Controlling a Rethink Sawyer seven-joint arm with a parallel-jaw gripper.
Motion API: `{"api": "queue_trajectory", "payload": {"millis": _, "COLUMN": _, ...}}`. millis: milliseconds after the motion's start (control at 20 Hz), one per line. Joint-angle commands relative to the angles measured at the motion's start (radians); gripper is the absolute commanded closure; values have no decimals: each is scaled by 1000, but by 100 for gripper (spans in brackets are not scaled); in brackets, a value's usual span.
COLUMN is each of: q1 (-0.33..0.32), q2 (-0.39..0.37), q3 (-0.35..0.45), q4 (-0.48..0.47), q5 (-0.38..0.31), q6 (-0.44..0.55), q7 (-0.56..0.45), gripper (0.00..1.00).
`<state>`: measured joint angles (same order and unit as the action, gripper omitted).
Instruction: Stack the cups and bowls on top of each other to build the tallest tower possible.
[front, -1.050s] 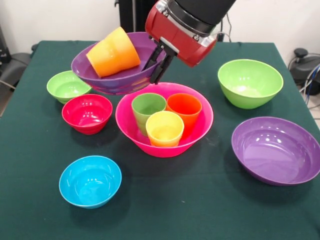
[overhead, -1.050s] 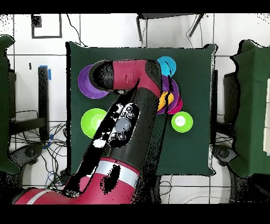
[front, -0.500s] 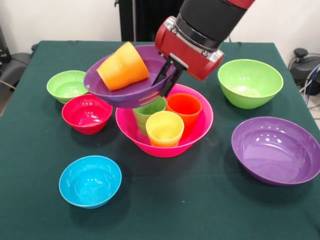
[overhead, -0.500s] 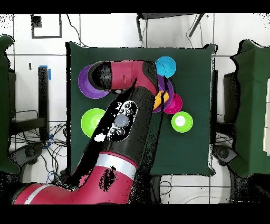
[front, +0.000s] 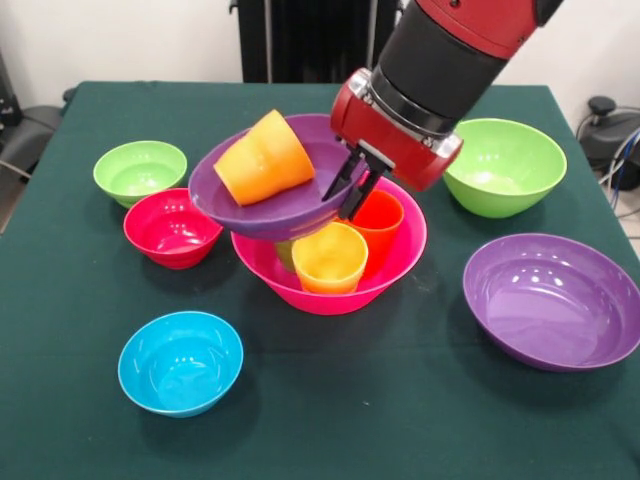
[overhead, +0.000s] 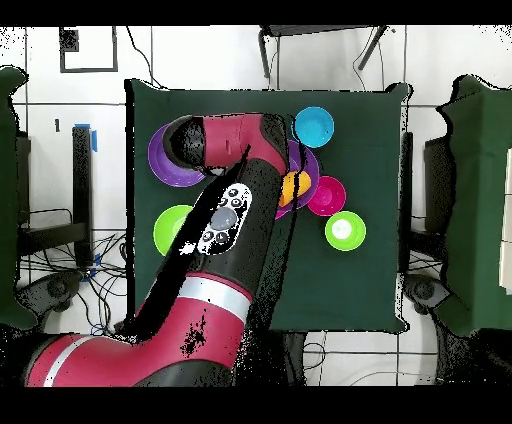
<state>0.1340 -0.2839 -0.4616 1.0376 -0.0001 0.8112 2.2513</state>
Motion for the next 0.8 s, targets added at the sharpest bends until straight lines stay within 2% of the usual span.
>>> {"api": "queue_trajectory", "payload": {"millis": 50, "q1": 6, "q2": 27, "q3": 75, "q4": -82, "q5": 30, "q6": 31, "q7": 136, "gripper": 100}}
{"api": "queue_trajectory", "payload": {"millis": 350, "q1": 10, "q2": 67, "q3": 59, "q4": -134, "q5": 44, "q6": 49, "q7": 150, "gripper": 100}}
{"api": "queue_trajectory", "payload": {"millis": 550, "q1": 18, "q2": 80, "q3": 71, "q4": -122, "q5": 61, "q6": 42, "q7": 161, "gripper": 100}}
{"api": "queue_trajectory", "payload": {"millis": 800, "q1": 35, "q2": 81, "q3": 71, "q4": -106, "q5": 86, "q6": 90, "q7": 175, "gripper": 100}}
